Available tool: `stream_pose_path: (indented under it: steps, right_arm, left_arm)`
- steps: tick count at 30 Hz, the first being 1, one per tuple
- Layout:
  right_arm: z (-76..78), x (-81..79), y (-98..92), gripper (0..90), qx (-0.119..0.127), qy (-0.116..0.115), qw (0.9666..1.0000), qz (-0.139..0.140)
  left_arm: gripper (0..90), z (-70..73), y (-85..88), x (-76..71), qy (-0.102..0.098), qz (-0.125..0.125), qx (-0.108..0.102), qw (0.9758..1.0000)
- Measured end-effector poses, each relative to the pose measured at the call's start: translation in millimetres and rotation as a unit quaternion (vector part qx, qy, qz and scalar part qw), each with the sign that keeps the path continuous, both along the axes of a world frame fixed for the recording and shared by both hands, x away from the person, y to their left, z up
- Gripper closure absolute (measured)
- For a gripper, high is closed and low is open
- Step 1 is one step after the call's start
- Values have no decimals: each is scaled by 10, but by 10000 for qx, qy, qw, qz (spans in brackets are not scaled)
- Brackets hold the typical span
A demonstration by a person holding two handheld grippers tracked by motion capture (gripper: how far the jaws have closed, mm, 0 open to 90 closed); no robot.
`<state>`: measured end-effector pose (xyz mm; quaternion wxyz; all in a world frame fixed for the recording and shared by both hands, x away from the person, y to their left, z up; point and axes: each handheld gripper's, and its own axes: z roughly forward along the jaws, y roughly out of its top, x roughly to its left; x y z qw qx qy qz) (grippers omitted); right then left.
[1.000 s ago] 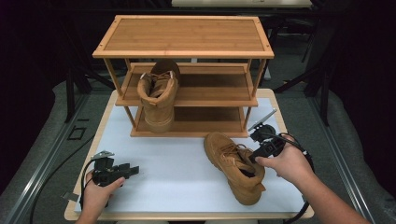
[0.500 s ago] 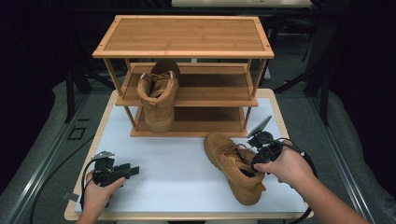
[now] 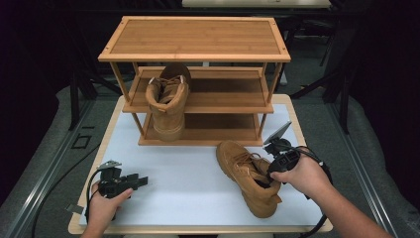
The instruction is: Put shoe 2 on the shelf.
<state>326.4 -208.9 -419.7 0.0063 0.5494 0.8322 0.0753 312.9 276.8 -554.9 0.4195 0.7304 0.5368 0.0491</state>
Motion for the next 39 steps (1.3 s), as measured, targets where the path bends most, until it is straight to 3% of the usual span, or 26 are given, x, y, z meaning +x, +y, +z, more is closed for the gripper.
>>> stream_pose_path:
  steps: [13, 16, 17, 19, 22, 26, 31, 34, 39]
  right_arm:
    - [-2, -27, 18, 757, 82, -18, 10000, 17]
    - [0, -8, -26, 764, 275, 115, 9995, -77]
    - [-14, -3, -50, 767, 402, 98, 9990, -158]
    - [-17, 14, -110, 773, 665, 276, 9967, -367]
    - [-56, 24, -188, 777, 1224, 491, 9893, -622]
    - [-66, 8, -228, 779, 1692, 621, 9802, -824]
    - [-106, -14, -340, 782, 2367, 908, 9611, -1100]
    - [-130, -35, -378, 785, 2756, 955, 9466, -1376]
    - [-95, -54, -386, 788, 2962, 1039, 9380, -1470]
  left_arm:
    - [441, 2, 5, -1, -17, 35, -33, 10000]
    - [441, 3, 6, -1, -20, 29, -32, 10000]
    - [441, 2, 6, 0, -22, 35, -32, 10000]
    - [441, 2, 10, 1, -29, 44, -21, 10000]
    - [441, 1, 9, 1, -25, 43, -34, 10000]
    - [441, 6, 14, -1, -28, 32, -17, 10000]
    - [442, 6, 16, -2, -30, 38, -38, 10000]
    - [442, 6, 11, -3, -33, 53, -36, 10000]
    - [443, 9, 7, -6, -46, 48, -25, 10000]
